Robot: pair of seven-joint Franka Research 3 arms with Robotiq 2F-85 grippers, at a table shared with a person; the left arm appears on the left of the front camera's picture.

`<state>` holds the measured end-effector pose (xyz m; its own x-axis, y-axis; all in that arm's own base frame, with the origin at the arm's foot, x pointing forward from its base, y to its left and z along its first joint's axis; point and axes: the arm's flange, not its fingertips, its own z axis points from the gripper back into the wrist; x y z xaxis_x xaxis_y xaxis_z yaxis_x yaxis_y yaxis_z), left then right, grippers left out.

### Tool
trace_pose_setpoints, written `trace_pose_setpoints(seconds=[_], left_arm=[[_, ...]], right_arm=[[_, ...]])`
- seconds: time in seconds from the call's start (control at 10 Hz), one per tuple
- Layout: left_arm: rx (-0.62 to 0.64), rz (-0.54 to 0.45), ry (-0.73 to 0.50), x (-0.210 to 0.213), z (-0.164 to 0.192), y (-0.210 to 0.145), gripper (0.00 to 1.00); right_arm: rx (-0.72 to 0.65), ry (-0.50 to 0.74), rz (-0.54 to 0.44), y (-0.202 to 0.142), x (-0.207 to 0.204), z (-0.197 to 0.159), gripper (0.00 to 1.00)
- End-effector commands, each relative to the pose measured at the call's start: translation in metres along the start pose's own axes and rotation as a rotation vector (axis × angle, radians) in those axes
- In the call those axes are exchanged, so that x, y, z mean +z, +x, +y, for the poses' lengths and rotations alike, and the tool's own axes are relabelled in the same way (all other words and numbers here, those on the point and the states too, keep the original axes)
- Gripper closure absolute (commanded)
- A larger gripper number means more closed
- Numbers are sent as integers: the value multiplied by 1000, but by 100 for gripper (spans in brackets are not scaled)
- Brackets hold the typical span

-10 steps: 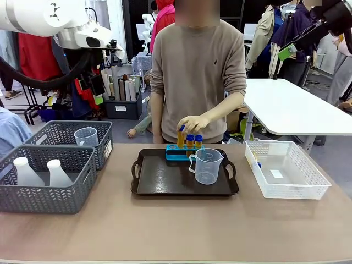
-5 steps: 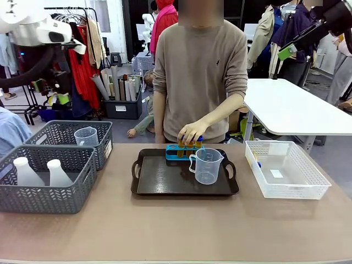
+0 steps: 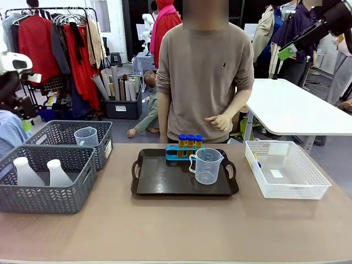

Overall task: Prepare the laboratory tools.
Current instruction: Pick up one Small flask and place it on the Handle tray.

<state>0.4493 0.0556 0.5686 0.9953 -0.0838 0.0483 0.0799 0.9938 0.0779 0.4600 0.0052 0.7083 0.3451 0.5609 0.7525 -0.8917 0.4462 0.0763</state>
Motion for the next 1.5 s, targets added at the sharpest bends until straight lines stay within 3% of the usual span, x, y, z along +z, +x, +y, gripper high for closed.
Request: trace_pose_setpoints(seconds=[0.0,0.2,0.3,0.9,1.1,1.4], left_arm=[[126,-17,-32,-18,6,1,0],[47,-14,-19,-25,-5,12,0],[87,18,-23,-23,15,3,0],[83,16,-22,-25,12,6,0],[89,-13,-116,-53,31,-3,0],[53,-71,-104,-99,34,-1,0]], right_arm=[[5,3,-5,1,0,2,0],[5,3,-5,1,0,2,0],[5,3,-5,1,0,2,0],[5,3,-5,1,0,2,0],[5,3,-5,1,0,2,0],[5,3,-5,1,0,2,0]])
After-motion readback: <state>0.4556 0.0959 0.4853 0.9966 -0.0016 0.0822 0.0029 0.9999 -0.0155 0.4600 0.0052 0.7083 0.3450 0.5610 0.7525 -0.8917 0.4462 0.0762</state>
